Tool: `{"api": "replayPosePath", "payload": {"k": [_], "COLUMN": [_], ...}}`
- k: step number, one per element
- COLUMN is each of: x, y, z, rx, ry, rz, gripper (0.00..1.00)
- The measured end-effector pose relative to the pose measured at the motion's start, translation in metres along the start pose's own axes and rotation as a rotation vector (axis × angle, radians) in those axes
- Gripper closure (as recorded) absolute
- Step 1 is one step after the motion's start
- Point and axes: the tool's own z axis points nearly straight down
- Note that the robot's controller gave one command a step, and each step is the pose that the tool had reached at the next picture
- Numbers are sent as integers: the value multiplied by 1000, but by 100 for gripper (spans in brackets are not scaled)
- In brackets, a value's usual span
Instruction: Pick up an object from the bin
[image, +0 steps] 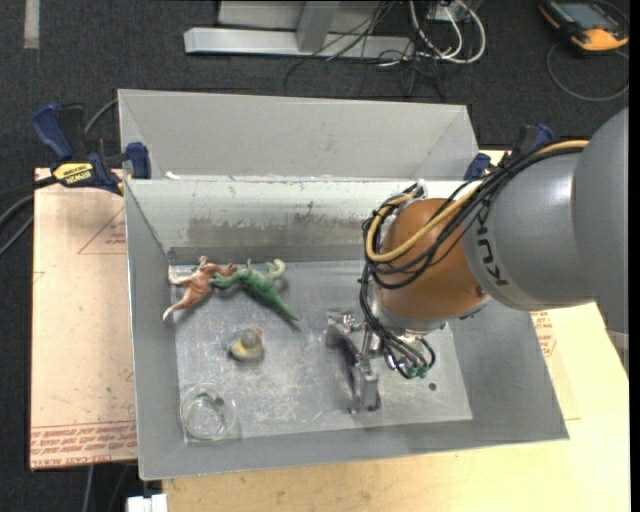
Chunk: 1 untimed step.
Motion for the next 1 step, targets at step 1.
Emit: {"api": "replayPosePath", "payload": {"k": [1], "x": [10], "y": [-20], "z": [1], "rx": [-3], "ry": [2], "rz": [23], "gripper": [0]}}
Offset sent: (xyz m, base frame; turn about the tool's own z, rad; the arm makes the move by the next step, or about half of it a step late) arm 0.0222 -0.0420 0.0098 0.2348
